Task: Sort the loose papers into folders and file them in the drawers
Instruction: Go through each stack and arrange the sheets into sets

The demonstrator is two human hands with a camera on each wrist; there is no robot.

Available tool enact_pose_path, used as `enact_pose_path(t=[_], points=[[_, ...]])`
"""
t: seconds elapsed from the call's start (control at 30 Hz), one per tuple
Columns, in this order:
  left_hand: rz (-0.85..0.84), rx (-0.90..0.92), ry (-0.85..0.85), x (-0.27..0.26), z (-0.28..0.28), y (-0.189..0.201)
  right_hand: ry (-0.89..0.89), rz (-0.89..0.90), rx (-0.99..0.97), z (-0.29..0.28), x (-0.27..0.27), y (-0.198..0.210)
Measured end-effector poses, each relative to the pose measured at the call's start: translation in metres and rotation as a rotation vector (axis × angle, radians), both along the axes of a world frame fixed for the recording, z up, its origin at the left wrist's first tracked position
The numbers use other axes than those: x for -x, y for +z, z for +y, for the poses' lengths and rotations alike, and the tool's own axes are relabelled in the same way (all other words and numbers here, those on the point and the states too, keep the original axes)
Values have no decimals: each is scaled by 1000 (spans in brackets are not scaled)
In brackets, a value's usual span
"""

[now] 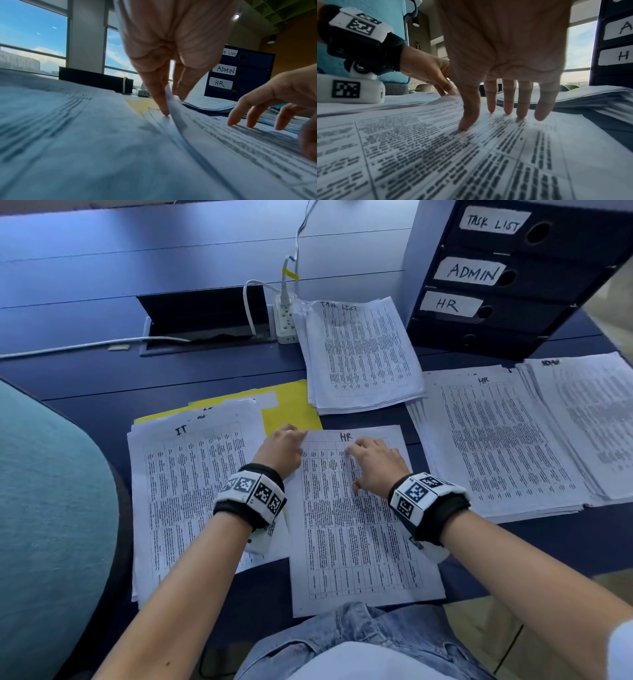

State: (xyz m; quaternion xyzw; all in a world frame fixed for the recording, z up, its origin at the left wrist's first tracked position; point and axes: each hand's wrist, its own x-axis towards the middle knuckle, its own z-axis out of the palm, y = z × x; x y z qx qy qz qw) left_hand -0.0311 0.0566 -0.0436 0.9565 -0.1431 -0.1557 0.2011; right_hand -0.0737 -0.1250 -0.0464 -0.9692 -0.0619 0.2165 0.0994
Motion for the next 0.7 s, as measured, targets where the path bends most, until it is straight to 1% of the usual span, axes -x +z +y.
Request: enact_pose_path(t=[0.07,0.1,0.17,0.2,0.27,0.3,0.33,0.37,0.43,0.47,0.53,0.7], points=[[-28,62,74,2,0,-1,-12,0,-14,0,-1,-1],[-37,125,122,2,1,-2,-27,1,-41,0,-1,-1],[22,327,204,4,2,-1,-95,35,-170,1,-2,-1],[104,443,219,5,2,1,-140,58,-269,1,-2,-1],[327,665,210,9,2,9,-251,90,-456,0,-6,-3],[437,735,189,11,2,13,-337,100,-538,0,-9,-4],[509,755,159,12,2,17,-442,120,-630,1,-13,-5],[541,737,124,12,2,19,-556,151,-727,1,-17,-3],[515,621,55,12,4,19,-732,223,-884,2,-23,1],[501,570,38,12,4,17,-762,260,-925,2,-24,4],[495,524,56,14,2,14,-759,330,-962,2,-24,7],[470,563,114,18,-7,13,-729,470,-1190,-7,-22,9]])
